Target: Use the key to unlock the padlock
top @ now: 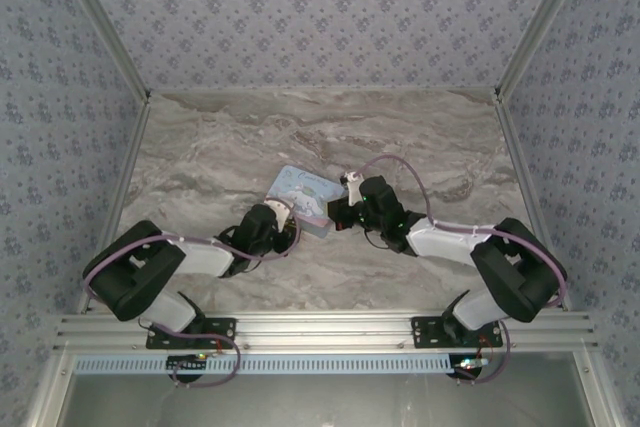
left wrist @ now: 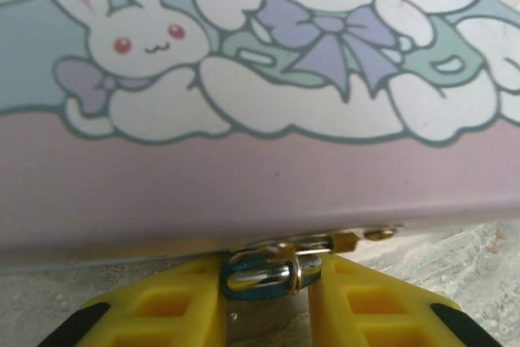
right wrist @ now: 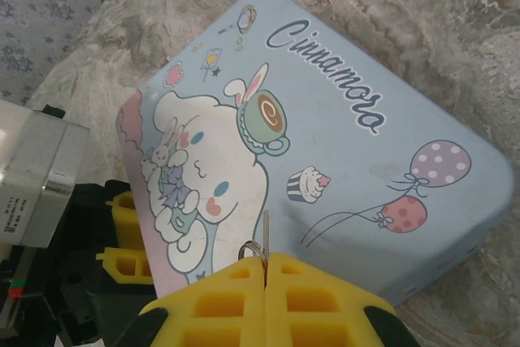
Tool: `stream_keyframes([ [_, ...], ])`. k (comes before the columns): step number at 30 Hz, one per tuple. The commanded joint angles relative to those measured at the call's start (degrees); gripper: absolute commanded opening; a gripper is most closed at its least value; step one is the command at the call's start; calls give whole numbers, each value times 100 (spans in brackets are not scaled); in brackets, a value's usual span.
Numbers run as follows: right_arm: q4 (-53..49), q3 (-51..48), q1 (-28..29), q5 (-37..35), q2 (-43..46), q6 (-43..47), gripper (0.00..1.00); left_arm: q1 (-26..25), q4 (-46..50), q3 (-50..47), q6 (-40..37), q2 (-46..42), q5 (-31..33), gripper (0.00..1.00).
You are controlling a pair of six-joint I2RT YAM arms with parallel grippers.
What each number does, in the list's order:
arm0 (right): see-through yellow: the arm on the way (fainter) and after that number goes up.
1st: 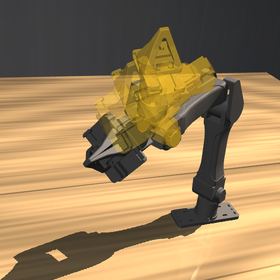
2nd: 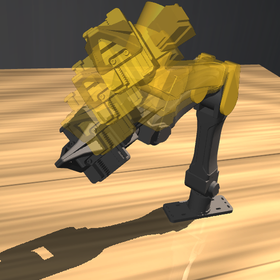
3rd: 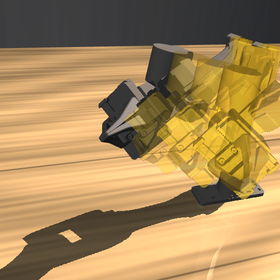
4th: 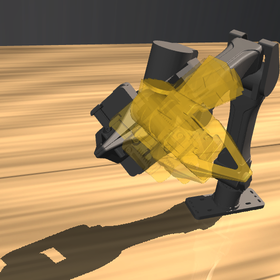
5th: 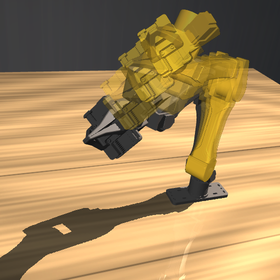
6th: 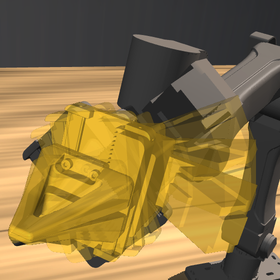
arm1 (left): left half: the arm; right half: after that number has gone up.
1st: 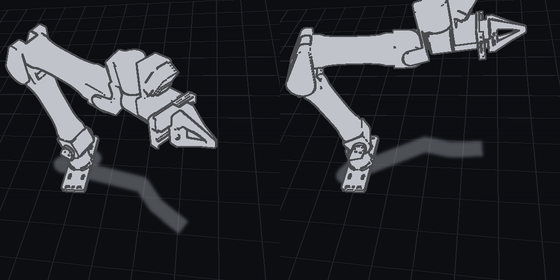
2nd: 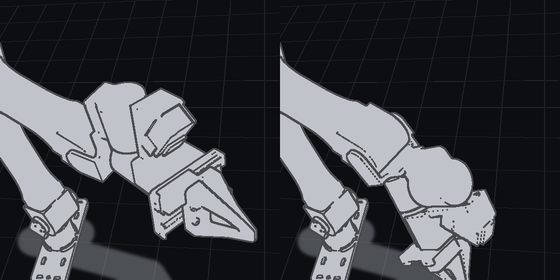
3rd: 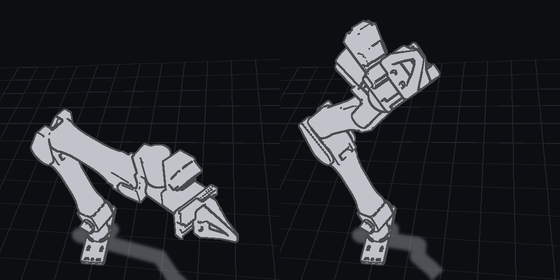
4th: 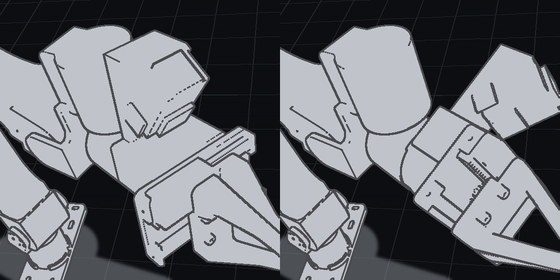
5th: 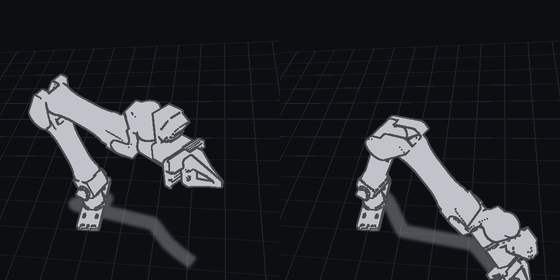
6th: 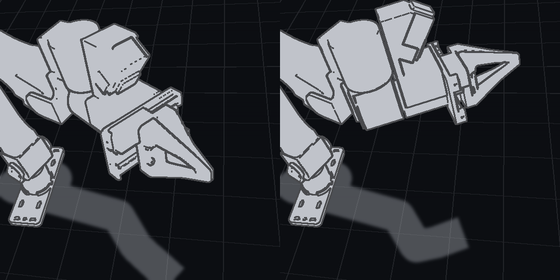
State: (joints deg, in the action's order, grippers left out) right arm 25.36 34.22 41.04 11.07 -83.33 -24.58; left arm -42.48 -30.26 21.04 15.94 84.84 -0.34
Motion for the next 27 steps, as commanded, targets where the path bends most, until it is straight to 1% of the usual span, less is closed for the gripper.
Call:
stream_keyframes([
  [1, 256, -157, 41, -181, 258, 189, 0, -23, 174, 197, 62, -182, -43, 27],
  [8, 271, -418, 52, -280, 558, 337, 0, -24, 580, 347, 295, -403, -55, 26],
  [13, 307, -561, 48, -321, 694, 362, 0, -23, 634, 374, 374, -399, -18, 26],
  [16, 320, -591, 63, -297, 726, 407, 0, -19, 643, 398, 427, -425, -119, 26],
  [21, 362, -676, 170, -254, 800, 730, 0, -21, 1029, 599, 652, -653, -292, 26],
  [27, 922, -1209, 278, -152, 999, 1117, 0, -21, 1545, 929, 1227, -837, -628, 21],
])
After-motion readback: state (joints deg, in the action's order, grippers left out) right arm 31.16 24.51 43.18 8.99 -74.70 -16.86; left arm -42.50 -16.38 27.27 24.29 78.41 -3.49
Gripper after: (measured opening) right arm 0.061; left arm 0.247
